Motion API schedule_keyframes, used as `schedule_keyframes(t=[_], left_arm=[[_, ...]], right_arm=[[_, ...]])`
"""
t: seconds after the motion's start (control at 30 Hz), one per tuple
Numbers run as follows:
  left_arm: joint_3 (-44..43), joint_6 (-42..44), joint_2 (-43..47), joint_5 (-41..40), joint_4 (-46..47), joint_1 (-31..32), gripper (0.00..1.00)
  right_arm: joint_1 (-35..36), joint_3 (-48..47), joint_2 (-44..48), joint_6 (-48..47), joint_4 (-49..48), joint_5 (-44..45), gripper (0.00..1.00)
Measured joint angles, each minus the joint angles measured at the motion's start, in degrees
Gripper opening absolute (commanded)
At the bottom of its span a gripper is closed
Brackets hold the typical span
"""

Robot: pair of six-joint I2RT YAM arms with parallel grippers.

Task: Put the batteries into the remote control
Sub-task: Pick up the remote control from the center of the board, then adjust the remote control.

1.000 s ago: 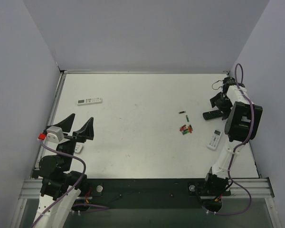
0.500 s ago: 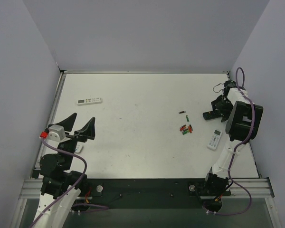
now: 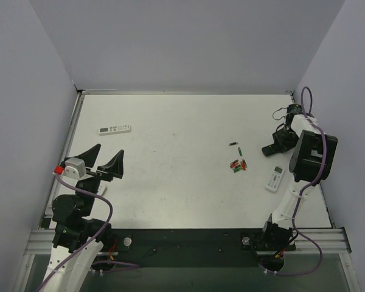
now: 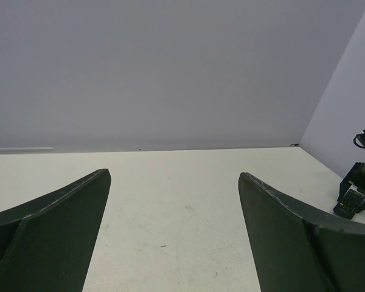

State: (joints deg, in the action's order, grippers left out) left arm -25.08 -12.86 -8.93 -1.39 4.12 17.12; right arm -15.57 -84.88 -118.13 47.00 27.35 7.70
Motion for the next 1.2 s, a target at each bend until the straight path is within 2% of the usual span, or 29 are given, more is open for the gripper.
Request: schedule_keyframes(t=[0.07, 0.27, 0.53, 0.9, 1.07, 1.2], left_arm=[[0.0, -0.02, -0.04, 0.22, 0.02, -0.09, 0.97], [0.17, -0.02, -0.7, 0.9, 0.63, -0.35, 0.97], [0.31, 0.02, -2.84, 5.07, 1.51, -0.28, 0.97], [-0.24, -0.44, -10.38, 10.51, 1.31, 0.79, 0.97], [-0.81, -3.8, -15.61, 17.38, 4.28, 0.79, 0.97], [-0.74, -10.62, -21.49, 24.33, 10.69, 0.83, 0.97]], right_arm=[[0.48, 0.96, 0.72, -0.81, -0.63, -0.02, 0.11], [4.09, 4.11, 7.04, -4.17, -2.27, -0.04, 0.04], [18.34, 9.35, 23.21, -10.19, -11.02, -2.67, 0.0], [41.07, 28.02, 39.41, -15.67, -26.93, -17.31, 0.0], [45.72, 35.12, 45.57, -17.05, -34.97, -27.12, 0.0], [49.2, 39.87, 49.48, -17.33, -42.8, -34.82, 0.0]])
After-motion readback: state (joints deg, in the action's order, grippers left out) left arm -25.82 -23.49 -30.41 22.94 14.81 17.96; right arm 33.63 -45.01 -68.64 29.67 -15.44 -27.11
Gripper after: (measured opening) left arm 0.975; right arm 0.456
